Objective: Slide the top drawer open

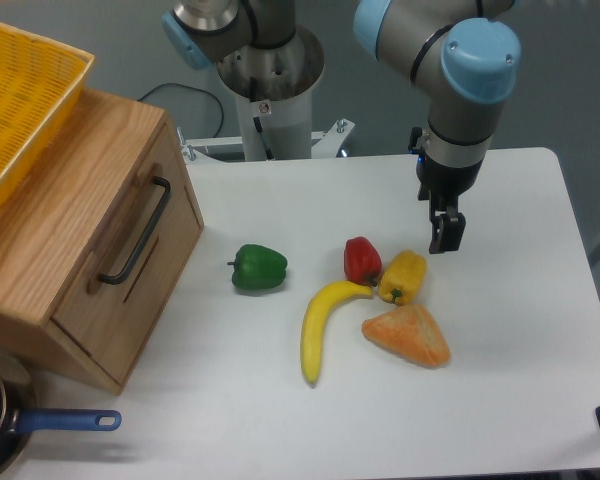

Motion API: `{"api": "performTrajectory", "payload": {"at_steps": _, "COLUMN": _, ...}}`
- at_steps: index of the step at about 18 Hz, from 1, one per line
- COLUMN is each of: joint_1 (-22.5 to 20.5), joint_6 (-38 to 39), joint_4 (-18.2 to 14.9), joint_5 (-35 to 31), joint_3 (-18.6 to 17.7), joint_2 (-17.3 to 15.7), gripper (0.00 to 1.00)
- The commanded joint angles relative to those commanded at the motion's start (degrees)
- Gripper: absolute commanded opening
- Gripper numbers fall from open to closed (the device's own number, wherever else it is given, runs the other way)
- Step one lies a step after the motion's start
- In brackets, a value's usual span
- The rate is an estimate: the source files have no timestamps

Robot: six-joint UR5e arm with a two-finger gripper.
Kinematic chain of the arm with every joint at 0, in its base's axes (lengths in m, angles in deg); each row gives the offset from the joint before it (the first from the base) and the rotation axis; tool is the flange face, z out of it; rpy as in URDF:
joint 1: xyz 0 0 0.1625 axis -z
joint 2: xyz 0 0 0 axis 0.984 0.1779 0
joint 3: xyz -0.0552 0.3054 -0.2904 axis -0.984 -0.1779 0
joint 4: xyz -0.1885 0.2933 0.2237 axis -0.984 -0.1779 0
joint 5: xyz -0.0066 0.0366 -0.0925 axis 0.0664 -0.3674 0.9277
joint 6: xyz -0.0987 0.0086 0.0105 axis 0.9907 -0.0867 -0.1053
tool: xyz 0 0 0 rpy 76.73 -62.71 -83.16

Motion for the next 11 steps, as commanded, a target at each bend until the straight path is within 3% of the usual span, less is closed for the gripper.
{"api": "performTrajectory", "payload": {"at_steps": 11, "joint_1": 1.23, "joint_6": 1.75, "joint_4": 0.17, "joint_5": 0.44, "joint_3": -1.84, "joint_2": 0.00, "gripper": 1.00}}
